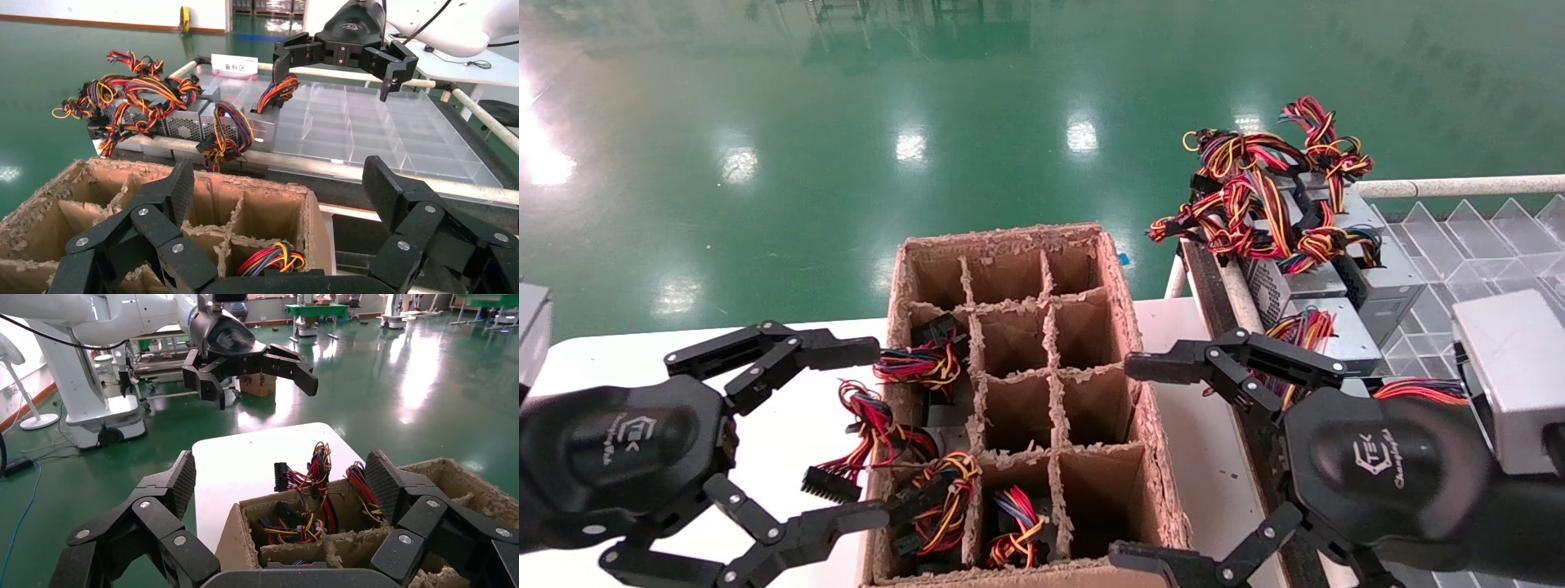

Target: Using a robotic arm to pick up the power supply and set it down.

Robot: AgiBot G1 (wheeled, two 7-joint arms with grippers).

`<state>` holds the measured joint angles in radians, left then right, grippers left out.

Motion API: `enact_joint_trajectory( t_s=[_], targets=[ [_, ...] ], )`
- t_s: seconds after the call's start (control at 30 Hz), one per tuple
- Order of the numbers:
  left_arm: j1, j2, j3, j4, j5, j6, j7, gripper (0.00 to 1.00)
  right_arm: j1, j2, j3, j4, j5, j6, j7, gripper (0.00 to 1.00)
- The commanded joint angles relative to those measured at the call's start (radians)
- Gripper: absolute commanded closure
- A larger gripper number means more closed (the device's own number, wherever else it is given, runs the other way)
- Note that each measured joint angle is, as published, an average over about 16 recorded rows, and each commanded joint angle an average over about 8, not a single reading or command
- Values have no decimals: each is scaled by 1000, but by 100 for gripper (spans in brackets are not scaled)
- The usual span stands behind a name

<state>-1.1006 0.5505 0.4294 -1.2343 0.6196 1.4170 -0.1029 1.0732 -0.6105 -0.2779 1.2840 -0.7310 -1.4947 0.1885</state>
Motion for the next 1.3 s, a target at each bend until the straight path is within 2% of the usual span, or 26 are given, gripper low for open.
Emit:
enact_joint_trajectory(
  t_s=[0.03,0.97,1.0,1.23,1.27,1.3],
  targets=[
    [0,0,0,0,0,0,0,0,0,0,0,0,0,0,0,0],
    [0,0,0,0,0,0,0,2,0,0,0,0,0,0,0,0],
    [0,0,0,0,0,0,0,10,0,0,0,0,0,0,0,0],
    [0,0,0,0,0,0,0,96,0,0,0,0,-1,0,0,0],
    [0,0,0,0,0,0,0,100,1,-1,-1,0,-2,1,-1,0],
    [0,0,0,0,0,0,0,100,1,-2,-2,-1,-5,2,-1,0]
  ],
)
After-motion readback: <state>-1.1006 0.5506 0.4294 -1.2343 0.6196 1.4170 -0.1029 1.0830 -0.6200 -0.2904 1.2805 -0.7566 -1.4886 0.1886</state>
